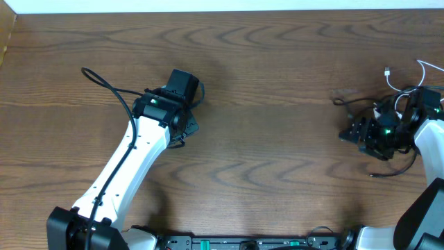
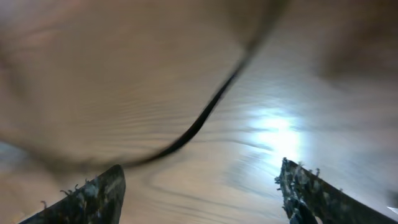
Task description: Untangle cables
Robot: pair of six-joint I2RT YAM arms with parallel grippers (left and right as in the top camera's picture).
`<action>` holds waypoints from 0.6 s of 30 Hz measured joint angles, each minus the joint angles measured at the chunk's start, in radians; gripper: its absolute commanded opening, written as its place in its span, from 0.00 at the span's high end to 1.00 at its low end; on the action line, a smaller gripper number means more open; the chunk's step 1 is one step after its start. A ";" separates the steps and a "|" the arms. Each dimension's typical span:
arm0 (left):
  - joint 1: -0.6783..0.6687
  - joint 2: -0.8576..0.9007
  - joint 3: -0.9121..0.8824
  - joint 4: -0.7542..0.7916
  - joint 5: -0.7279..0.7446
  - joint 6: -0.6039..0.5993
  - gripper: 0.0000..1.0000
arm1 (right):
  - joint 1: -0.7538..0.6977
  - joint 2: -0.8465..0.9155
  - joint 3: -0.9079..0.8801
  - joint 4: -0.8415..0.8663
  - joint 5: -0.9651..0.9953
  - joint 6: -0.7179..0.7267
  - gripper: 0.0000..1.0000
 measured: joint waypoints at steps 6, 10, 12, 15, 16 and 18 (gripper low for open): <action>0.000 0.000 0.000 -0.001 0.000 0.000 0.71 | 0.000 0.000 0.000 0.095 -0.251 -0.099 0.21; 0.000 0.000 0.000 0.000 0.000 0.000 0.71 | 0.000 0.000 -0.001 0.180 -0.425 -0.161 0.24; 0.000 0.000 0.000 -0.001 0.000 0.000 0.72 | 0.000 0.000 -0.001 0.235 -0.482 -0.180 0.27; 0.000 0.000 0.000 -0.001 0.000 0.000 0.71 | -0.001 0.000 -0.001 0.302 -0.505 -0.182 0.33; 0.000 0.000 0.000 -0.001 0.000 0.000 0.71 | -0.002 0.000 -0.001 0.335 -0.502 -0.168 0.36; 0.000 0.000 0.000 -0.001 0.000 0.000 0.71 | -0.009 0.000 -0.001 0.378 -0.480 -0.127 0.34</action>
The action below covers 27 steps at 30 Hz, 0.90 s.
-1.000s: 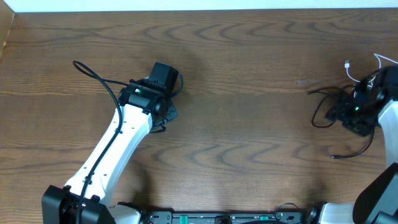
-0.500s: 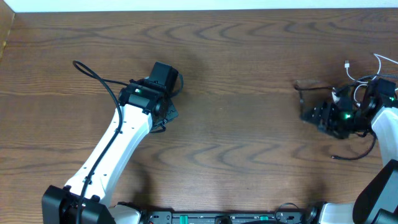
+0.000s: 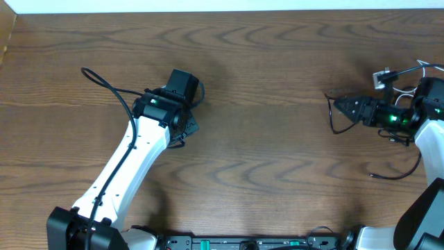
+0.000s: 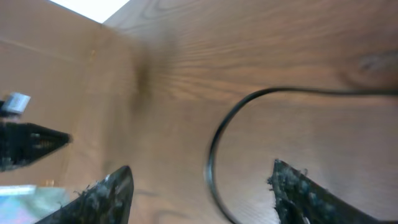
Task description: Untangle cables
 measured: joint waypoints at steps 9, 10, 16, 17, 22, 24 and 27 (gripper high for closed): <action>0.000 0.000 0.000 0.000 0.000 0.000 0.71 | -0.064 0.000 0.001 -0.061 0.477 0.371 0.33; 0.000 0.000 0.000 0.000 0.000 0.000 0.71 | -0.067 0.001 0.000 -0.085 0.526 0.397 0.32; 0.000 0.000 0.000 0.002 0.000 0.000 0.71 | -0.070 0.001 -0.001 -0.186 0.899 0.530 0.35; 0.000 0.000 0.000 0.002 0.000 0.000 0.71 | -0.070 0.001 -0.001 -0.184 0.930 0.538 0.37; 0.000 0.000 0.000 0.002 0.000 0.000 0.71 | -0.070 0.001 -0.002 -0.126 1.155 0.612 0.43; 0.000 0.000 0.000 0.001 0.000 0.000 0.71 | -0.070 0.001 -0.002 -0.090 1.203 0.628 0.43; 0.000 0.000 0.000 0.001 0.000 0.000 0.71 | -0.079 0.001 -0.002 -0.064 1.228 0.642 0.31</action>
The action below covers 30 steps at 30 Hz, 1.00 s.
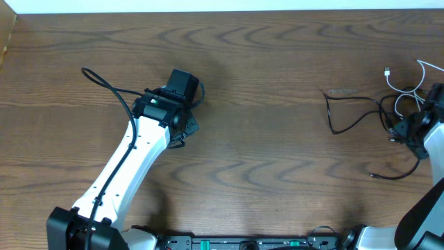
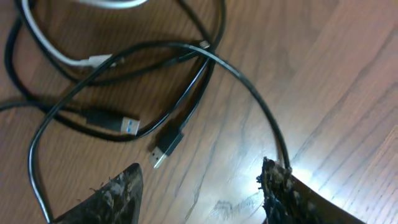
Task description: Untangle cables
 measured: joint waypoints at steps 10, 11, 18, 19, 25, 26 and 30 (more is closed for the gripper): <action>0.000 0.000 0.000 0.003 0.000 0.000 0.71 | 0.017 0.000 -0.001 -0.028 -0.418 -0.081 0.28; 0.000 0.000 0.000 0.003 0.000 0.000 0.71 | 0.034 0.000 -0.004 -0.034 -0.451 -0.087 0.30; 0.000 0.000 0.000 0.003 0.000 -0.003 0.67 | 0.166 0.000 -0.142 0.043 -0.534 0.005 0.29; 0.000 0.000 0.000 0.004 0.000 -0.003 0.67 | 0.178 0.000 -0.173 0.069 -0.538 0.034 0.30; 0.000 0.000 0.000 0.003 0.000 -0.003 0.67 | 0.259 -0.006 -0.301 0.358 -0.605 0.196 0.31; 0.000 0.000 0.000 0.004 0.000 -0.003 0.67 | 0.272 -0.006 -0.311 0.390 -0.614 0.208 0.32; 0.000 0.000 0.000 0.004 0.006 -0.003 0.67 | 0.333 -0.006 -0.335 0.468 -0.639 0.266 0.58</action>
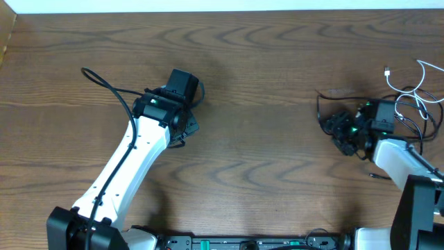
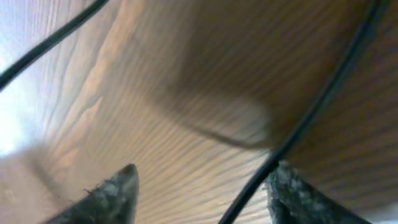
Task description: Untangle cables
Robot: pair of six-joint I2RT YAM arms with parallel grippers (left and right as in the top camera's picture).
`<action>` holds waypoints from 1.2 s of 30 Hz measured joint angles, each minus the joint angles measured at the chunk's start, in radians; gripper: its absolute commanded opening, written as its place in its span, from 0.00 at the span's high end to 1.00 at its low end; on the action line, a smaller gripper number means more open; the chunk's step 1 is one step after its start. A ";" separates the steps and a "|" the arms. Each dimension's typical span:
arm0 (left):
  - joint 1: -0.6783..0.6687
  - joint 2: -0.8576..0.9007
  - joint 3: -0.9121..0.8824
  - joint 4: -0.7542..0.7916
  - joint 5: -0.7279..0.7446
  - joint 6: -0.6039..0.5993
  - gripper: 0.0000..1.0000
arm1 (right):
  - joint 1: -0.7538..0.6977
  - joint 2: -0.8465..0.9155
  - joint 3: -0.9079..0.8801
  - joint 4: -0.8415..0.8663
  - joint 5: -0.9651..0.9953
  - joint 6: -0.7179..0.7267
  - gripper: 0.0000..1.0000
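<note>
A black cable [image 1: 320,104] lies at the right of the wooden table, its loop reaching left out of a tangle with a white cable [image 1: 409,89]. My right gripper [image 1: 338,130] hangs low over that loop. In the right wrist view the right gripper [image 2: 205,174] is open, and the black cable [image 2: 311,118] runs between the fingers, close to the right fingertip [image 2: 286,177]. Nothing is gripped. My left gripper [image 1: 186,83] stays at the table's left middle; its jaws are hidden from above.
A thin black lead [image 1: 104,83] curves off the left arm over the table. More black cable [image 1: 388,173] trails near the front right edge. The white cable's plug [image 1: 386,71] lies at the far right.
My right gripper has moved from the table's right edge, over the tangle, leftwards to the black loop. The loop's left end now sits a little farther left. The left arm has not moved.
First my right gripper was open, low over the tangle. Then it pointed left with the black cable looped ahead of it. Then it stood back at the right edge with the loop lying spread to the left. Now it is open over that loop.
</note>
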 measured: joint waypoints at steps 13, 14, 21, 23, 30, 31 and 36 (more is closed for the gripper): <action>0.000 0.000 0.000 0.000 0.018 0.000 0.67 | 0.061 0.002 -0.007 0.135 0.003 -0.020 0.99; 0.000 0.000 0.000 0.000 0.018 0.000 0.67 | 0.057 0.002 -0.006 0.139 0.014 -0.052 0.99; 0.000 0.000 0.000 0.001 0.018 0.000 0.67 | 0.001 -0.019 0.118 0.005 0.090 -0.264 0.99; 0.000 0.000 0.000 0.000 0.018 0.000 0.67 | -0.014 -0.050 0.208 -0.079 0.151 -0.315 0.99; 0.000 0.000 0.000 0.004 0.018 0.000 0.67 | -0.030 -0.143 0.429 -0.221 0.137 -0.494 0.84; 0.000 0.000 0.000 0.010 0.018 0.000 0.67 | -0.027 -0.148 0.432 -0.240 0.097 -0.530 0.80; 0.000 0.000 0.000 0.021 0.018 0.000 0.67 | 0.051 -0.114 0.418 -0.388 -0.034 -0.725 0.67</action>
